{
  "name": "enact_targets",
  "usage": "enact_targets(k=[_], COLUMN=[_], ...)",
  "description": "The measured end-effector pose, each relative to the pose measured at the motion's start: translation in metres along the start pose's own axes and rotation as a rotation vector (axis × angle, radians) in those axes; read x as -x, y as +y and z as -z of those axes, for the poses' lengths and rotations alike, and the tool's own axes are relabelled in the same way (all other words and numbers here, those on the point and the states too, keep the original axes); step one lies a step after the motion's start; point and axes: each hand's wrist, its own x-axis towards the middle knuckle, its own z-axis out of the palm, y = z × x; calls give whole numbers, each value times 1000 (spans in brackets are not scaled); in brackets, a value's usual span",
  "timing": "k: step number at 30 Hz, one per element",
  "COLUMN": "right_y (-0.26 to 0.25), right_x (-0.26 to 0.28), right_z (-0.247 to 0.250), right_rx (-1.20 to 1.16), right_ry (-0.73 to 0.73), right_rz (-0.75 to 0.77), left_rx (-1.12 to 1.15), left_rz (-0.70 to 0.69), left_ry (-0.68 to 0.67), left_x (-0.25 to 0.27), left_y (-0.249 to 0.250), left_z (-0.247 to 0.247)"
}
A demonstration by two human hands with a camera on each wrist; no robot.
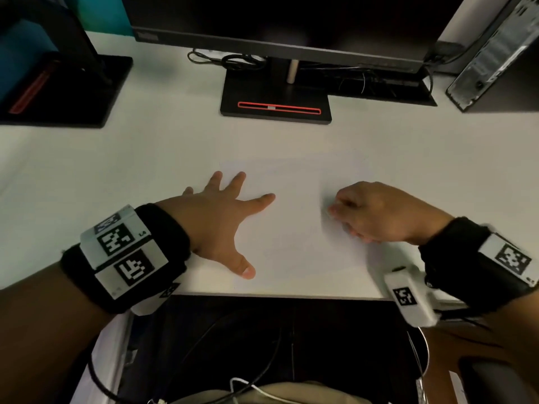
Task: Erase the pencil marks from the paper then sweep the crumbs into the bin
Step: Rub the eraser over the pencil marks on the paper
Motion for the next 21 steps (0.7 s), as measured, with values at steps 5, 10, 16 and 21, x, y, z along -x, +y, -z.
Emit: enact_targets(k=[5, 10, 16, 21], right_y=[0, -4, -7, -47], right_x=[-1, -2, -11, -5], right_z=[-1, 3, 16, -9], right_rx=[13, 101, 155, -38], right_ry=[-102, -96, -12, -275], right_rz=[17, 80, -2, 153], left_rx=[-1, -3, 12, 12], left_rz=[-3, 2, 3, 4], left_ry=[-8, -5, 0, 1], left_x=[1, 1, 0, -3], left_y=[0, 1, 1, -1], left_z=[0, 1, 0, -2])
